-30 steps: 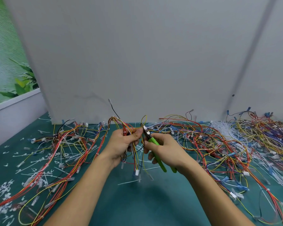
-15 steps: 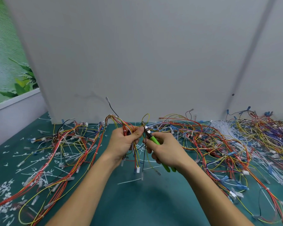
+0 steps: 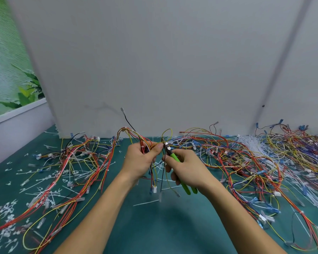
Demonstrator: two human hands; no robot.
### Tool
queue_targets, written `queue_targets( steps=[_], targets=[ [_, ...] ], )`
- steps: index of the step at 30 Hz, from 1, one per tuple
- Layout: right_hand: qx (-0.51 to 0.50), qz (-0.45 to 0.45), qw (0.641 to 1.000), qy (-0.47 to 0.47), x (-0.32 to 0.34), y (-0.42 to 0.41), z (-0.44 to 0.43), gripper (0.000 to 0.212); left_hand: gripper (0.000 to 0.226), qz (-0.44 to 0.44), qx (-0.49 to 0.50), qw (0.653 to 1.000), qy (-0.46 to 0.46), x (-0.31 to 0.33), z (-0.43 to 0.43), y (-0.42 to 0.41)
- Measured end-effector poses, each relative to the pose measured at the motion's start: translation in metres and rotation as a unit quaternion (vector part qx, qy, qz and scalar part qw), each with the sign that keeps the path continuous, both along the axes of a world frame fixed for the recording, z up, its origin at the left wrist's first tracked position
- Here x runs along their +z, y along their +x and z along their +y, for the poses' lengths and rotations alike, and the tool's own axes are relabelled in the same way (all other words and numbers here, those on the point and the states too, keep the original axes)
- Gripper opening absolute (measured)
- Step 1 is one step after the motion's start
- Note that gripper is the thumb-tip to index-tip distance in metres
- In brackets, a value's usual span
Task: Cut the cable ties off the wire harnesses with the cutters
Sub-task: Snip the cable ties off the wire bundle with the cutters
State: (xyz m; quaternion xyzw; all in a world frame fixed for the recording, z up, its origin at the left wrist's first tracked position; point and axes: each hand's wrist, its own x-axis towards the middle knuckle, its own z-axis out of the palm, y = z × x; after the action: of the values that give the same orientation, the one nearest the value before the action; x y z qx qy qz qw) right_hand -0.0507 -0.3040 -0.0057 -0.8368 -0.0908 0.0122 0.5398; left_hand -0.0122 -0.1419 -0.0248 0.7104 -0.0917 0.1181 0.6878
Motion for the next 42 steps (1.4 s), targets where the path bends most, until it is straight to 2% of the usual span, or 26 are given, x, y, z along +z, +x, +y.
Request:
queue_targets(
  steps=[8,15,31,36,42],
  targets=[
    [0.009,-0.015,1.0,-0.016,0.0001,0.0005,-0.002,0.025,0.015,0.067,-0.052,0.995,-0.059,0.0014,-0.0025,-0.0016],
    [0.033,0.0,0.999,0.019,-0.0006,0.0001,-0.0023,0.023,0.013,0.095,-0.068,0.988,-0.099,0.0035,-0.0022,-0.0022],
    [0.043,0.024,0.997,0.054,-0.0025,-0.0001,0.001,0.024,0.014,0.081,-0.07,0.991,-0.076,-0.0012,0.0001,0.0014],
    [0.033,-0.005,0.999,0.019,-0.0013,-0.0005,-0.0008,0.024,0.017,0.059,-0.066,0.995,-0.053,-0.001,0.0,0.0011],
    [0.045,0.015,0.999,0.024,-0.0016,0.0,-0.0001,0.017,0.02,0.06,-0.066,0.995,-0.042,0.0004,0.0015,-0.0003]
  ],
)
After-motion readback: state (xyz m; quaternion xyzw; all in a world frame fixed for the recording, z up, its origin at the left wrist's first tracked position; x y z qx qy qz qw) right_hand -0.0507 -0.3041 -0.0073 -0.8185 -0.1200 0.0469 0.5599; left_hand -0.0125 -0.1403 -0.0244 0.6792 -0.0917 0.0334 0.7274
